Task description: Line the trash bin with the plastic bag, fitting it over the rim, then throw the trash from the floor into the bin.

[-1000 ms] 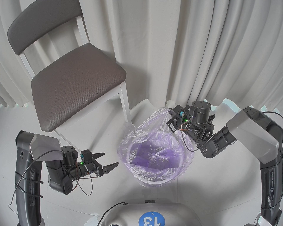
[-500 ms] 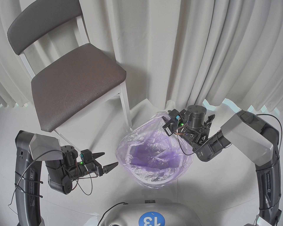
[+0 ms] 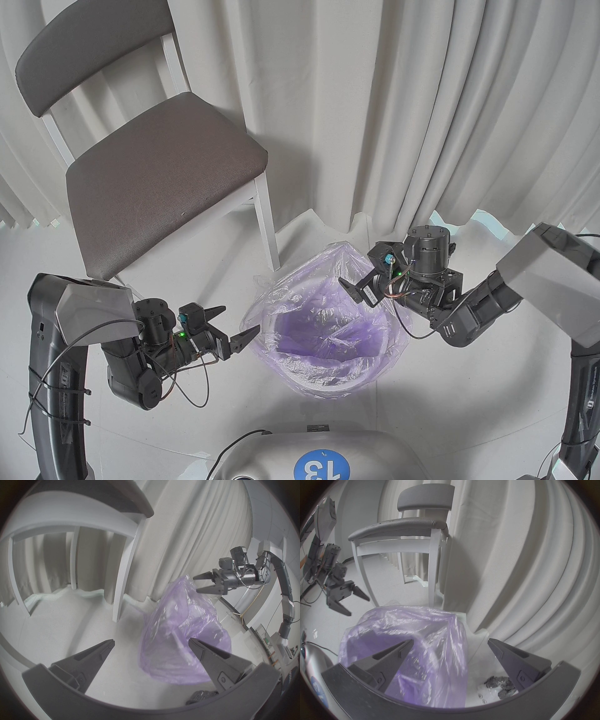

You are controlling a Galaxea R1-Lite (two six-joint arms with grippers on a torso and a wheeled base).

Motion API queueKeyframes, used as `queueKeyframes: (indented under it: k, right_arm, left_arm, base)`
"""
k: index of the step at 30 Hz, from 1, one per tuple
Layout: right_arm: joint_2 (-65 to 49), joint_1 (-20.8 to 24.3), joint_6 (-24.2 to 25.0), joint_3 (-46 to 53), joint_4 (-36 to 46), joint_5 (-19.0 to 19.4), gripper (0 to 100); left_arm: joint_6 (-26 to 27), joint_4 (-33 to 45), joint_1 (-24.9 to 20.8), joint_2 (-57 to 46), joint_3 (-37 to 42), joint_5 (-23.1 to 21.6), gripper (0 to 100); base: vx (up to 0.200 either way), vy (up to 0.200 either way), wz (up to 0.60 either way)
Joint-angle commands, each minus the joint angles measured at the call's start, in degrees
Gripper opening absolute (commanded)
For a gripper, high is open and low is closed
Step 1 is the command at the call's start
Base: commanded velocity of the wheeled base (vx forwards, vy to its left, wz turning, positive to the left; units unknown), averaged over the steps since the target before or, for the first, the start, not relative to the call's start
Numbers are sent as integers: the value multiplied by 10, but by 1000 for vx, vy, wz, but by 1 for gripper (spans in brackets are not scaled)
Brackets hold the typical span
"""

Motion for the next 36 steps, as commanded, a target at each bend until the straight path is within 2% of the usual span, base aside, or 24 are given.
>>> queueKeyframes:
  k: [1,3,6,7,8,9,13,14,19,32,36]
  right_arm:
    - [-63,0,5,49,21,-4,100]
    - [-62,-2,5,59,19,-9,100]
    - [-55,0,12,65,17,-40,100]
    - [-55,0,13,65,17,-41,100]
    - [-47,3,29,61,15,-45,100]
    - [-43,4,36,61,12,-45,100]
    - [-21,8,55,65,-11,-45,100]
    - [-21,8,55,65,-11,-45,100]
    - [25,2,55,57,-72,-45,100]
    - [43,-40,56,19,-75,-55,100]
    - [48,-52,56,14,-73,-54,100]
  left_arm:
    - [-10,-11,-32,-32,-22,27,100]
    - [-12,-10,-45,-33,-35,46,100]
    - [-12,36,-74,-35,-81,100,100]
    - [-12,39,-75,-35,-82,103,100]
    - [-12,79,-87,-41,-110,132,100]
    - [-11,94,-89,-43,-115,138,100]
    - [2,177,-99,-63,-127,139,100]
    - [2,177,-99,-63,-127,139,100]
    - [3,236,-101,-61,-192,146,100]
    - [4,372,-116,-37,-314,166,100]
    - [18,409,-118,-37,-320,167,100]
  base:
    - [0,0,0]
    - [0,0,0]
    - [0,0,0]
    - [0,0,0]
    - [0,0,0]
    - [0,0,0]
    - [0,0,0]
    - [0,0,0]
    - [0,0,0]
    - [0,0,0]
    - [0,0,0]
